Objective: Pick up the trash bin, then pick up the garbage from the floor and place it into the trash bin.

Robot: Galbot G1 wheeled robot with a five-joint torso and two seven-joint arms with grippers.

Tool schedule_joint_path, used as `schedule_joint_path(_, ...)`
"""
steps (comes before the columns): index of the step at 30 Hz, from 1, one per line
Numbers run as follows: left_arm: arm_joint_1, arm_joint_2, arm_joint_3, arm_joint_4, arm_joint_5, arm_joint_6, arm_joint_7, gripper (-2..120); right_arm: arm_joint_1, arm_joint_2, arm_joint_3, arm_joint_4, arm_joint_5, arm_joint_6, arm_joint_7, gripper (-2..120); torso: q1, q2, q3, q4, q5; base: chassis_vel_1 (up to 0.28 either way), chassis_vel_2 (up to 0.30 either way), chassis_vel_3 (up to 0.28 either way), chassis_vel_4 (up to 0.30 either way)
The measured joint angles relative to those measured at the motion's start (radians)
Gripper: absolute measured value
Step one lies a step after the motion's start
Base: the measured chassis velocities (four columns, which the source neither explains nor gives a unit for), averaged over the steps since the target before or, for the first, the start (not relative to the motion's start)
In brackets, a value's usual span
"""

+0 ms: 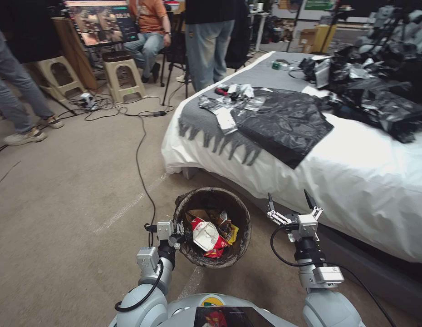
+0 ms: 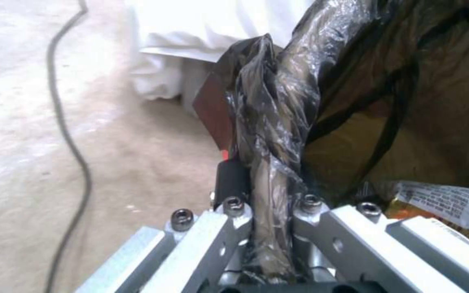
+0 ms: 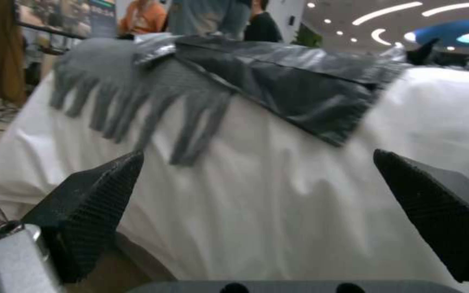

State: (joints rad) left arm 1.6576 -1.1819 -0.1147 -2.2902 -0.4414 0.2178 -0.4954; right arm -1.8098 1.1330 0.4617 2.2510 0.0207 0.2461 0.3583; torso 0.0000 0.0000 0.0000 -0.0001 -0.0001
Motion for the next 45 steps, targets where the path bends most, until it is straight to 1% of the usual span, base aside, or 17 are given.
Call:
schedule_joint_path(14,-0.001,-0.006,-0.001,0.000,0.003,-0.001,0.001,2,0.000,-0.002,-0.001,-0.001,0.000,0.001,-0.001,100,0.000,0.000,0.000,0.0000,0.0000,0.130,0.126,0.122,0.126)
schedule_joint_path(17,-0.001,-0.007,-0.001,0.000,0.003,-0.001,0.001,2,0.000,-0.003,-0.001,-0.002,0.000,0.002,-0.002,100,0.000,0.000,0.000,0.0004,0.0000,0.109,0.128,0.123,0.131)
schedule_joint_path(22,-0.003,-0.008,-0.001,0.003,0.004,-0.001,0.002,2,0.002,-0.004,-0.002,-0.004,0.000,0.002,-0.002,100,0.000,0.000,0.000,0.0000,0.0000,0.126,0.122,0.119,0.112)
schedule_joint_path(31,-0.008,-0.009,-0.003,0.006,0.005,-0.002,0.002,2,0.013,-0.003,-0.006,-0.009,0.001,0.002,-0.002,100,0.000,0.000,0.000,0.0003,0.0001,0.124,0.125,0.132,0.131)
schedule_joint_path(32,-0.008,-0.009,-0.003,0.006,0.005,-0.002,0.002,2,0.013,-0.003,-0.007,-0.009,0.002,0.002,-0.002,100,0.000,0.000,0.000,0.0000,0.0000,0.130,0.130,0.113,0.124)
schedule_joint_path(45,-0.002,-0.014,-0.004,0.003,0.011,-0.002,0.002,2,0.014,-0.008,-0.008,-0.009,0.002,0.002,-0.002,100,0.000,0.000,0.000,0.0001,0.0001,0.118,0.127,0.119,0.127)
